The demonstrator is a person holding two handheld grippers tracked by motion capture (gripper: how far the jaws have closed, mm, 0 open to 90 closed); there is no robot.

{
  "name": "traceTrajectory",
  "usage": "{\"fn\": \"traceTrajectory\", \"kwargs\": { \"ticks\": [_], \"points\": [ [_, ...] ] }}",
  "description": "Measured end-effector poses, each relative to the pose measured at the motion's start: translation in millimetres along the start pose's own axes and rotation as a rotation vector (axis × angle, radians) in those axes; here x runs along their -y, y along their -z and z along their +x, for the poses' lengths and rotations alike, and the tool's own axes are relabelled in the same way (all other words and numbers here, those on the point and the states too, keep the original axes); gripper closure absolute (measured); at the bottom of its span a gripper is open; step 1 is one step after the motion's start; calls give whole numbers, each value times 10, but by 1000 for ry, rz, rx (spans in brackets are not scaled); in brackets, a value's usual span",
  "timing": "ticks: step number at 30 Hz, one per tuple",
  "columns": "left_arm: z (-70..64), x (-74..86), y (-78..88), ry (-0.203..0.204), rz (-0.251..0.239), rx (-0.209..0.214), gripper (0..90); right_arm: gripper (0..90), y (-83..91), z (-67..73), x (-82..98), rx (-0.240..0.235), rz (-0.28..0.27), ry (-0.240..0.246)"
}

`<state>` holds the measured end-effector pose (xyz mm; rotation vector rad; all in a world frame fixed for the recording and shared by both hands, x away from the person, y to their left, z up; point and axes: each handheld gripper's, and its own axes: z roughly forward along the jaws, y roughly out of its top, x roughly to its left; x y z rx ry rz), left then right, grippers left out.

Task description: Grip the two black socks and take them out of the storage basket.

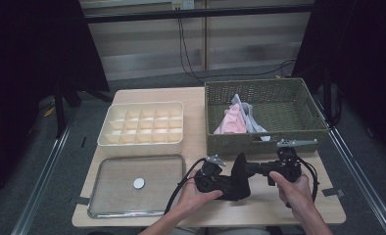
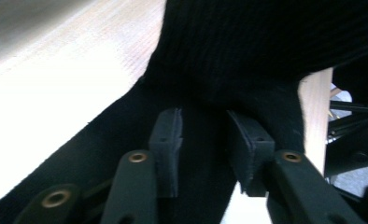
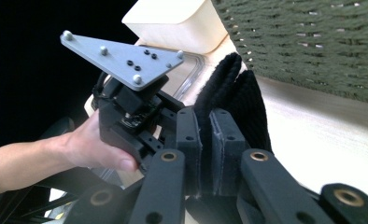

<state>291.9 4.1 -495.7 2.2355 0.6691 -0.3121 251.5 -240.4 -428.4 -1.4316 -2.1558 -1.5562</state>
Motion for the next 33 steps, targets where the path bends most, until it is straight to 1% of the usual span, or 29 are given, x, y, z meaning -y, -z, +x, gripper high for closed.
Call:
{"fn": "traceTrajectory", "kwargs": {
  "ticks": [1,2,3,4,5,6,7,9,10,12,13,15,17,18,19,20,21,22,23,24,25,27,28,29,31,33],
  "points": [
    [13,2,10,0,4,14,626,832,-1,-11,7,0,2,-3],
    [22,4,26,1,1,17,614,832,0,-25,14,1,4,-7],
    [28,6,56,4,-9,-2,597,832,3,-39,19,2,6,-9],
    [38,10,89,17,-23,-10,580,832,4,-53,24,5,8,-12],
    [61,17,134,33,-45,13,574,832,7,-66,26,9,9,-12],
    [66,26,184,46,-69,9,576,832,9,-76,26,11,9,-14],
    [67,34,237,44,-79,3,600,832,12,-84,24,14,11,-15],
    [64,58,353,34,-95,-1,600,832,12,-93,24,17,11,-12],
    [64,73,415,31,-98,-6,589,831,8,-94,26,18,12,-12],
    [85,122,541,29,-85,-40,573,831,-3,-92,30,24,19,-8],
    [113,151,602,38,-77,-55,560,831,-11,-91,32,26,23,-5],
    [177,217,711,89,-91,-72,542,831,-24,-91,39,31,29,-3],
    [235,294,799,80,-86,-84,514,831,-30,-90,43,37,33,-10],
    [267,332,827,91,-84,-88,508,831,-27,-90,45,36,34,-9],
    [295,362,845,102,-74,-90,498,831,-25,-90,46,38,33,-8],
    [315,383,861,106,-68,-102,493,831,-22,-96,46,40,34,-6],
    [323,398,867,103,-67,-106,489,831,-23,-104,45,39,34,-8],
    [309,407,873,98,-64,-134,483,831,-24,-112,47,40,33,-15],
    [295,415,866,104,-57,-159,495,831,-29,-121,51,40,35,-17],
    [290,417,857,114,-41,-152,497,831,-34,-126,55,42,37,-22],
    [273,422,842,120,-44,-155,506,831,-37,-130,59,44,39,-23],
    [268,427,809,113,-37,-155,514,831,-40,-136,60,46,40,-26],
    [280,434,801,114,-41,-158,515,831,-40,-138,57,46,40,-25],
    [305,443,801,121,-39,-149,515,831,-38,-137,54,47,40,-25],
    [353,459,816,130,-45,-146,515,831,-30,-135,53,45,39,-24],
    [371,465,816,130,-41,-146,513,831,-28,-135,55,47,39,-20]
  ]
}}
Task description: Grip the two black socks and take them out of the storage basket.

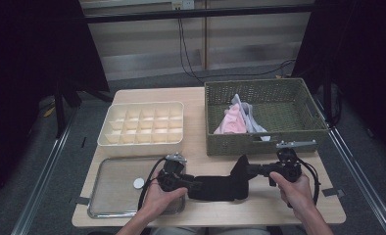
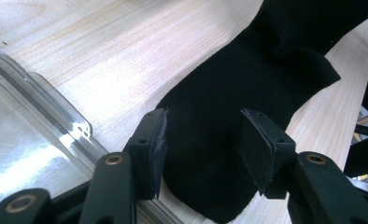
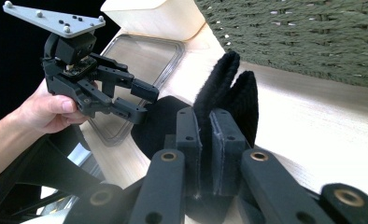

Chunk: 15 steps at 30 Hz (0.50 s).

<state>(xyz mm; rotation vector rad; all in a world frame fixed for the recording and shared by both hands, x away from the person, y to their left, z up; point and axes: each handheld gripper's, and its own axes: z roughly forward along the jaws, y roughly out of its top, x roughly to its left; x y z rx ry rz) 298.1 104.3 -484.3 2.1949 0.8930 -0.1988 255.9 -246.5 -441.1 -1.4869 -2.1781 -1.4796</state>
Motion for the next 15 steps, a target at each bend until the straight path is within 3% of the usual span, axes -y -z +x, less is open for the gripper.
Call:
{"fn": "traceTrajectory", "kwargs": {
  "ticks": [4,8,15],
  "points": [
    [12,9,-63,-17,31,-1,534,831,-10,4,-16,1,2,0],
    [2,-5,-104,-1,28,17,553,831,-34,41,-39,-8,10,8],
    [-56,-55,-193,-14,31,41,554,831,-100,85,-60,-16,24,11]
  ]
}}
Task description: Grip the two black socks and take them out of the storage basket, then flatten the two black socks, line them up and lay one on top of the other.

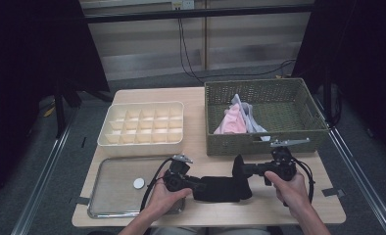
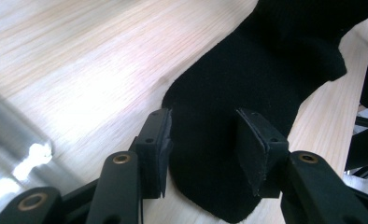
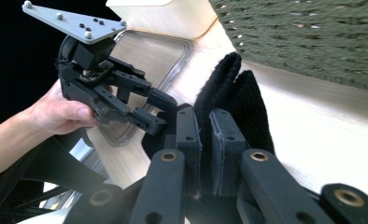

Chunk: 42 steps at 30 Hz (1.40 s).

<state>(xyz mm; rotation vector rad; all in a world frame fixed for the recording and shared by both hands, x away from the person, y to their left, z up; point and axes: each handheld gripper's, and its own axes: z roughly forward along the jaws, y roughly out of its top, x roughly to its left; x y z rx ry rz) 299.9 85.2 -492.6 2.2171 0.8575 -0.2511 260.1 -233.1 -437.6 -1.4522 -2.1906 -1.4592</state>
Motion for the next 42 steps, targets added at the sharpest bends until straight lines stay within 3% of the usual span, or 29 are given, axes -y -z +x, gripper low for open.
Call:
{"fn": "traceTrajectory", "kwargs": {
  "ticks": [10,20,24,26,29,33,40,42],
  "points": [
    [-78,-21,-72,-22,8,28,564,830,-199,140,-37,-32,30,24],
    [-52,-14,-77,-5,-6,49,572,824,-570,293,-34,-55,109,38],
    [-45,-8,-66,6,-11,32,573,815,-691,304,-5,-49,141,42],
    [-21,-8,-36,5,-2,33,569,808,-740,307,3,-54,149,37],
    [32,-8,42,26,-24,47,568,778,-794,312,14,-71,159,38],
    [88,-8,152,43,-57,46,568,701,-770,315,10,-84,146,43],
    [163,-5,349,68,-114,38,568,681,-577,269,-4,-86,97,26],
    [176,4,377,77,-123,44,568,706,-562,248,27,-66,111,25]
  ]
}}
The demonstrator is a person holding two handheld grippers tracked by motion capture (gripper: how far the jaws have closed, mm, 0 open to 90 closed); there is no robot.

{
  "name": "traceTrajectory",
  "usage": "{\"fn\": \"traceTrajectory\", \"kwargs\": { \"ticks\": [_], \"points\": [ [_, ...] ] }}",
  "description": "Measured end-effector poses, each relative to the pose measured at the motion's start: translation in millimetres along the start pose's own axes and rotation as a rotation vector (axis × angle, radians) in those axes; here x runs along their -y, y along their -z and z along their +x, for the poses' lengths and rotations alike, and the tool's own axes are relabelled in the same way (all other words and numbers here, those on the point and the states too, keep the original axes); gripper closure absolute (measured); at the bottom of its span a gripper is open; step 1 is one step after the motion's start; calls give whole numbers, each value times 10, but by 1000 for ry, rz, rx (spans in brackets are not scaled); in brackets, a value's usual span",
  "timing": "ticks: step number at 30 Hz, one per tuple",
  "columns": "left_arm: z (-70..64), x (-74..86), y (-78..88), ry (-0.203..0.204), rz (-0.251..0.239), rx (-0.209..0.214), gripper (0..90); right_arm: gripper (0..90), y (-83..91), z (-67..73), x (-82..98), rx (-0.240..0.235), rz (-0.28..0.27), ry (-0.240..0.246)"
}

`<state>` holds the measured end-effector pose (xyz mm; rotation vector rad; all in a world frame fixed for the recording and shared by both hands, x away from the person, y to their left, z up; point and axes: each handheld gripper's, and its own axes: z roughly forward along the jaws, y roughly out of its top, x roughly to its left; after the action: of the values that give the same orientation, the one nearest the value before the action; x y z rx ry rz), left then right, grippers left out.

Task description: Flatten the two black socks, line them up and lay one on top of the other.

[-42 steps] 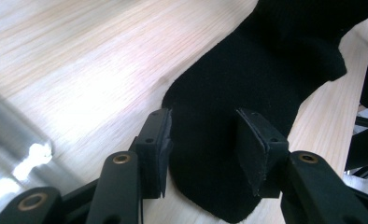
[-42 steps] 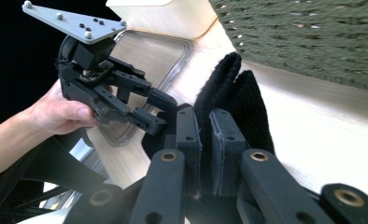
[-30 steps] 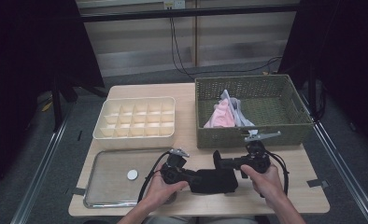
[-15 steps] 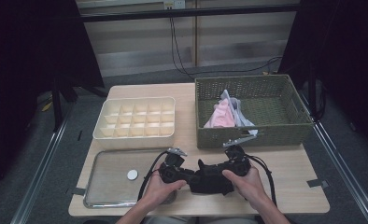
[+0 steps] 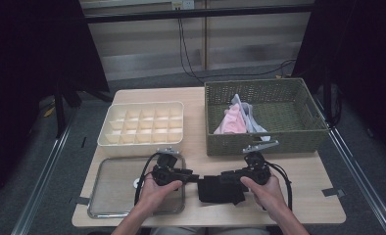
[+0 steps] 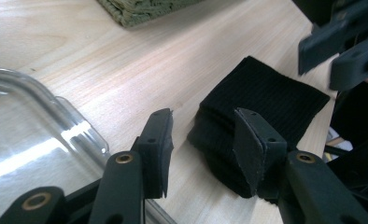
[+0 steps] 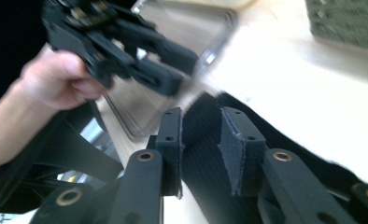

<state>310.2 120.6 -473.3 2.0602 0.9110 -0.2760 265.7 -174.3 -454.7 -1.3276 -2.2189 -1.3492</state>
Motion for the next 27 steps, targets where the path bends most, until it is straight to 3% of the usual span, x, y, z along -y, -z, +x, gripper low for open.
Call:
{"fn": "traceTrajectory", "kwargs": {
  "ticks": [6,15,17,22,25,27],
  "points": [
    [-68,-5,-64,-16,11,12,567,800,11,-29,135,50,46,0],
    [-132,-26,-147,-37,20,31,564,827,-357,-89,245,54,150,-23],
    [-156,-28,-181,-43,30,35,565,817,-375,-78,255,42,143,-17],
    [-277,-5,-316,-125,62,110,610,817,-147,-64,210,44,73,-11],
    [-260,19,-382,-123,100,96,668,836,32,-88,227,64,51,-15],
    [-258,44,-412,-121,111,48,675,837,123,-114,277,90,46,-21]
  ]
}}
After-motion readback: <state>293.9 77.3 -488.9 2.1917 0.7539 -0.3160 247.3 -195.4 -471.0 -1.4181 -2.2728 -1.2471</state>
